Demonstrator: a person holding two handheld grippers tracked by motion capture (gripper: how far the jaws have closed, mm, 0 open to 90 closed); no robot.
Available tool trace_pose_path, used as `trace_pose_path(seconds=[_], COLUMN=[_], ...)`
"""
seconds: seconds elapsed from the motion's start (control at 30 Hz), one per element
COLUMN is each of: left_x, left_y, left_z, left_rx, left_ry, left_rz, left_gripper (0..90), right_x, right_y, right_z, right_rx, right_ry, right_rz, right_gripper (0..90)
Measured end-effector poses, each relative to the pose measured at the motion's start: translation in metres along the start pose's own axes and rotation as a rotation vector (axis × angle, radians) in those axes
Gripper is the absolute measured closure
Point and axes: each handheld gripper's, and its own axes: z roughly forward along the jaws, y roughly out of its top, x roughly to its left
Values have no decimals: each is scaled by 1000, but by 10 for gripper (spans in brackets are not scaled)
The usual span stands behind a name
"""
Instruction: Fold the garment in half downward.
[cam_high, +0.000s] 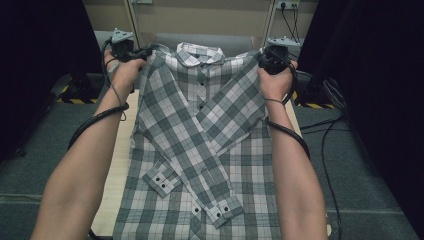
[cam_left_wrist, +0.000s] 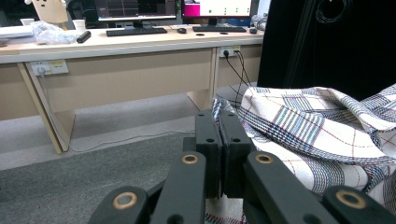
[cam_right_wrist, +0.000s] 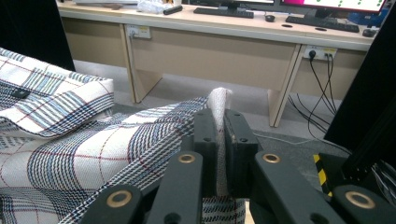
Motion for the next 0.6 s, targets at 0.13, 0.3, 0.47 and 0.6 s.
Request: trace_pose_path(seconds=[0.13, 0.3, 0.47, 0.6], left_x=[-2, -2, -3, -4], left_y=[7, 17, 30, 37], left_z=[0, -1, -3, -4], left_rx=[-9, -17, -44, -57], left_ry=[-2, 1, -2, -2], left_rz=[-2, -1, -1, -3], left_gripper=[873, 873, 873, 873], right_x=[0, -1, -3, -5], right_y=[7, 15, 25, 31], right_z=[-1, -3, -6, -8], right_rx=[-7, -20, -39, -50], right_ry=[-4, -6, -13, -17], right_rz=[0, 3, 8, 11], right_gripper=[852, 852, 852, 852])
